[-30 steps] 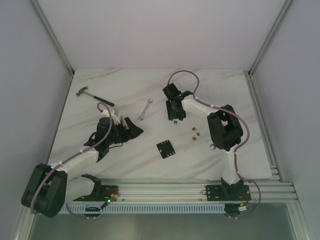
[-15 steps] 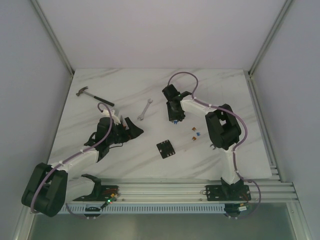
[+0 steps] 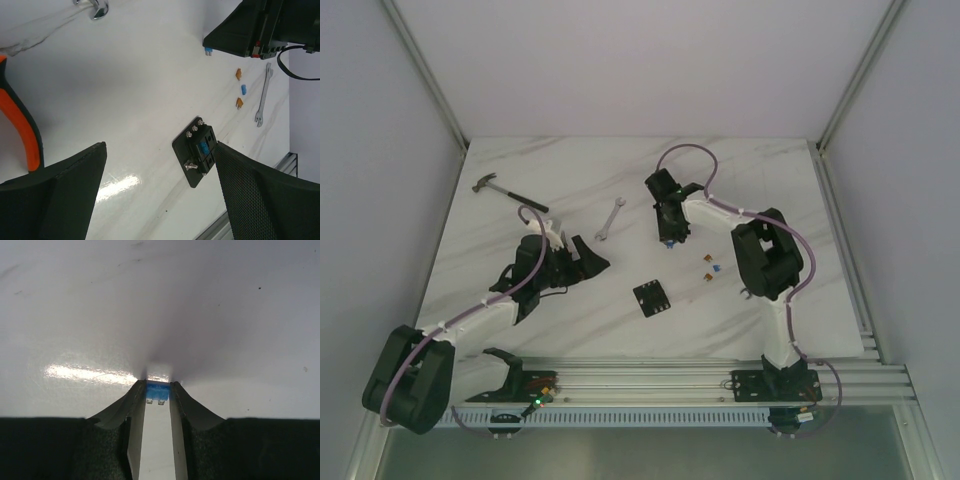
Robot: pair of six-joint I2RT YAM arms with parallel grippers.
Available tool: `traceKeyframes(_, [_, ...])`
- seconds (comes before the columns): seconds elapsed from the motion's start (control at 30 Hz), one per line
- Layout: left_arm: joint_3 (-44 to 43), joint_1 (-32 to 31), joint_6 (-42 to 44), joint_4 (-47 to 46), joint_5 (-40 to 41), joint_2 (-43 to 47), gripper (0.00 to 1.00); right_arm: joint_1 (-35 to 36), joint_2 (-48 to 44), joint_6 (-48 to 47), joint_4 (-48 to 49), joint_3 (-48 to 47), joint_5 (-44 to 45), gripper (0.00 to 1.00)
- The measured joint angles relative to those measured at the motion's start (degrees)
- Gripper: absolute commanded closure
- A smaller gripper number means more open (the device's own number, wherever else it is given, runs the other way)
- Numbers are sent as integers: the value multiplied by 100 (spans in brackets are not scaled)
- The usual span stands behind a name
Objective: Snap on the fuse box
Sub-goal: Pick up the fuse from the center of the board.
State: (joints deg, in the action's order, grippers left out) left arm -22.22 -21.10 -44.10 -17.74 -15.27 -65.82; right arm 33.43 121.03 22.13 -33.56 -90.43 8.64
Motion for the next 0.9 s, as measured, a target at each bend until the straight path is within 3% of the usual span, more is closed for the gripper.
traceKeyframes(0.2, [-164, -229, -2, -44, 28, -13, 5, 2, -297, 52, 184, 343, -81, 76])
traceKeyframes(0.43, [-238, -577, -243, -651, 197, -264, 12, 50, -1307, 256, 595, 901, -221, 77])
traceKeyframes(0.9, [-763, -1707, -155, -2000, 1508, -1014, 40, 428, -3027, 1174, 1860, 1954, -678, 80])
